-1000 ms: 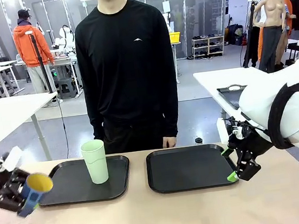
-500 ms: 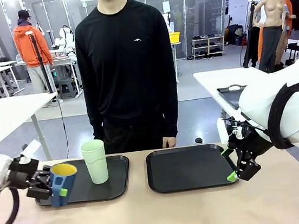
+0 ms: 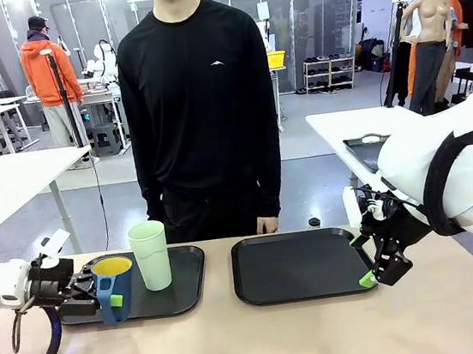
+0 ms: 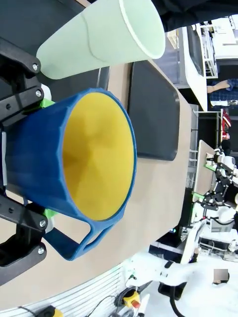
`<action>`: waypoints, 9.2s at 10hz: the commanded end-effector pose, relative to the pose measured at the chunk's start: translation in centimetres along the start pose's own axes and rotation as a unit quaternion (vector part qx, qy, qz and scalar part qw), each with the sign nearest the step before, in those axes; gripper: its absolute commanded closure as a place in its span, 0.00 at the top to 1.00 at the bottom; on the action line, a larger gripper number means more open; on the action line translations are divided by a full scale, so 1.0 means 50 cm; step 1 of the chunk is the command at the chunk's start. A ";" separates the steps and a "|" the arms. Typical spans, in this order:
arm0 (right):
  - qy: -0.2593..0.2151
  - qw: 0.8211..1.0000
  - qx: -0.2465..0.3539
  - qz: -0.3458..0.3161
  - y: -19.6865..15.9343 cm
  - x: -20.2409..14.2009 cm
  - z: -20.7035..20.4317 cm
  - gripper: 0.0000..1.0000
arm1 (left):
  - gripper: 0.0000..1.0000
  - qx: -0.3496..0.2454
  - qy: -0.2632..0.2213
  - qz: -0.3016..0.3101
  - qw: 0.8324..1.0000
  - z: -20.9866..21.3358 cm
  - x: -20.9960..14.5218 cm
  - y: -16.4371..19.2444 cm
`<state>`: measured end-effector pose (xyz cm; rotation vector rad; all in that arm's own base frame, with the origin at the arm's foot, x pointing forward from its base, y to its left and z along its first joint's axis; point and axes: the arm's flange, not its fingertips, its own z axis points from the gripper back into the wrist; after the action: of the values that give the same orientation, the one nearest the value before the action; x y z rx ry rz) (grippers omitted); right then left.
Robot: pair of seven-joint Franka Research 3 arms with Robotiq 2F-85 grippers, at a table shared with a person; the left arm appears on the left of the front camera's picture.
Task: Sort and store the cups by type.
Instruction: Pick up the Handle plastic cup and place it into the empty Flat Tray.
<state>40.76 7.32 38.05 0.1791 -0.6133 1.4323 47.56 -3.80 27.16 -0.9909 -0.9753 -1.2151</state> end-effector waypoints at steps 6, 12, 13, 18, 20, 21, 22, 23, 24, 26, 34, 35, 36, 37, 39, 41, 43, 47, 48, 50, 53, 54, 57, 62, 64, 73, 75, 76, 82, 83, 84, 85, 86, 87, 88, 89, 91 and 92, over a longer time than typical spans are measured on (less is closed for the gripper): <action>0.008 1.000 -0.002 -0.009 0.004 0.002 0.000 1.00 | 0.74 0.129 0.101 0.087 0.983 -0.014 0.074 -0.045; 0.008 1.000 -0.002 -0.009 0.004 0.002 0.000 1.00 | 0.74 0.130 0.125 0.055 0.982 0.008 0.059 -0.047; 0.008 1.000 -0.002 -0.009 0.004 0.002 0.000 1.00 | 0.74 0.130 0.125 0.055 0.982 0.008 0.059 -0.047; 0.008 1.000 -0.002 -0.009 0.004 0.002 0.000 1.00 | 0.74 0.285 0.256 0.113 0.917 0.188 0.137 -0.041; 0.008 1.000 -0.002 -0.009 0.004 0.002 0.000 1.00 | 0.74 0.320 0.328 0.149 0.876 0.258 0.168 -0.019; 0.008 1.000 -0.002 -0.009 0.004 0.002 0.000 1.00 | 0.74 0.329 0.360 0.147 0.861 0.283 0.186 -0.023; 0.008 1.000 -0.002 -0.009 0.004 0.002 0.000 1.00 | 0.74 0.328 0.383 0.139 0.852 0.293 0.194 -0.025; 0.008 1.000 -0.002 -0.009 0.004 0.002 0.000 1.00 | 0.74 0.289 0.416 0.127 0.853 0.285 0.187 -0.029; 0.008 1.000 -0.002 -0.009 0.004 0.002 0.000 1.00 | 0.74 0.256 0.437 0.102 0.856 0.271 0.168 -0.030; 0.008 1.000 -0.002 -0.009 0.004 0.002 0.000 1.00 | 0.74 0.206 0.468 0.097 0.854 0.248 0.092 -0.047; 0.008 1.000 -0.002 -0.009 0.004 0.002 0.000 1.00 | 0.74 -0.043 0.301 0.092 0.948 0.184 -0.017 -0.162; 0.008 1.000 -0.002 -0.009 0.004 0.002 0.000 1.00 | 0.74 -0.052 0.214 0.078 0.972 0.160 -0.016 -0.155; 0.008 1.000 -0.002 -0.009 0.004 0.002 0.000 1.00 | 0.74 -0.023 0.151 0.053 0.987 0.144 -0.010 -0.146; 0.008 1.000 -0.002 -0.009 0.004 0.002 0.000 1.00 | 0.74 -0.007 0.099 0.042 0.994 0.112 -0.008 -0.123; 0.008 1.000 -0.002 -0.009 0.004 0.002 0.000 1.00 | 0.74 0.018 0.031 0.017 0.999 0.047 0.008 -0.101; 0.008 1.000 -0.002 -0.009 0.004 0.002 0.000 1.00 | 0.74 0.006 -0.022 -0.006 1.000 0.006 0.019 -0.098; 0.008 1.000 -0.002 -0.009 0.004 0.002 0.000 1.00 | 0.74 0.031 0.014 0.023 0.999 0.037 0.035 -0.116; 0.008 1.000 -0.002 -0.009 0.004 0.002 0.000 1.00 | 0.74 0.065 -0.039 -0.044 0.996 -0.113 0.022 -0.167; 0.008 1.000 -0.002 -0.009 0.004 0.002 0.000 1.00 | 0.74 0.076 -0.075 -0.053 0.993 -0.149 0.020 -0.189; 0.008 1.000 -0.002 -0.009 0.004 0.002 0.000 1.00 | 0.74 0.098 -0.088 -0.056 0.990 -0.201 0.011 -0.214; 0.008 1.000 -0.002 -0.009 0.004 0.002 0.000 1.00 | 0.74 0.160 -0.112 -0.037 0.980 -0.317 0.061 -0.184; 0.008 1.000 -0.002 -0.009 0.004 0.002 0.000 1.00 | 0.74 0.167 -0.099 -0.023 0.981 -0.356 0.079 -0.175; 0.008 1.000 -0.002 -0.009 0.004 0.002 0.000 1.00 | 0.74 0.140 -0.100 -0.005 0.985 -0.315 0.141 -0.185; 0.008 1.000 -0.002 -0.009 0.004 0.002 0.000 1.00 | 0.74 0.156 -0.110 -0.012 0.982 -0.507 0.151 -0.172; 0.008 1.000 -0.002 -0.009 0.004 0.002 0.000 1.00 | 0.74 0.198 -0.132 -0.008 0.971 -0.591 0.164 -0.149; 0.008 1.000 -0.002 -0.009 0.004 0.002 0.000 1.00 | 0.74 0.179 -0.118 0.009 0.977 -0.814 0.138 -0.088; 0.008 1.000 -0.002 -0.009 0.004 0.002 0.000 1.00 | 0.74 0.182 -0.126 -0.012 0.975 -0.826 0.124 -0.079; 0.008 1.000 -0.002 -0.009 0.004 0.002 0.000 1.00 | 0.74 0.183 -0.128 -0.012 0.975 -0.832 0.112 -0.065; 0.008 1.000 -0.002 -0.009 0.004 0.002 0.000 1.00 | 0.74 0.192 -0.119 -0.007 0.974 -0.817 0.076 -0.048; 0.008 1.000 -0.002 -0.009 0.004 0.002 0.000 1.00 | 0.81 0.194 -0.117 -0.005 0.974 -0.815 0.073 -0.046; 0.008 1.000 -0.002 -0.009 0.004 0.002 0.000 1.00 | 0.83 0.194 -0.114 0.001 0.974 -0.811 0.068 -0.045; 0.008 1.000 -0.002 -0.009 0.004 0.002 0.000 1.00 | 0.95 0.195 -0.111 0.003 0.974 -0.807 0.063 -0.043; 0.008 1.000 -0.002 -0.009 0.004 0.002 0.000 1.00 | 1.00 0.196 -0.113 0.004 0.974 -0.801 0.061 -0.039; 0.008 1.000 -0.002 -0.009 0.004 0.002 0.000 1.00 | 1.00 0.196 -0.113 0.004 0.974 -0.796 0.057 -0.039; 0.008 1.000 -0.002 -0.009 0.004 0.002 0.000 1.00 | 1.00 0.195 -0.105 0.001 0.975 -0.788 0.050 -0.043; 0.008 1.000 -0.002 -0.009 0.004 0.002 0.000 1.00 | 1.00 0.196 -0.099 0.004 0.976 -0.779 0.039 -0.046; 0.008 1.000 -0.002 -0.009 0.004 0.002 0.000 1.00 | 1.00 0.197 -0.086 0.002 0.977 -0.751 0.013 -0.062; 0.008 1.000 -0.002 -0.009 0.004 0.002 0.000 1.00 | 1.00 0.204 -0.083 -0.001 0.975 -0.730 0.002 -0.076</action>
<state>40.77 7.32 38.05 0.1793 -0.6140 1.4319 53.80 -38.56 20.48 -0.8302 -1.2274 -0.8903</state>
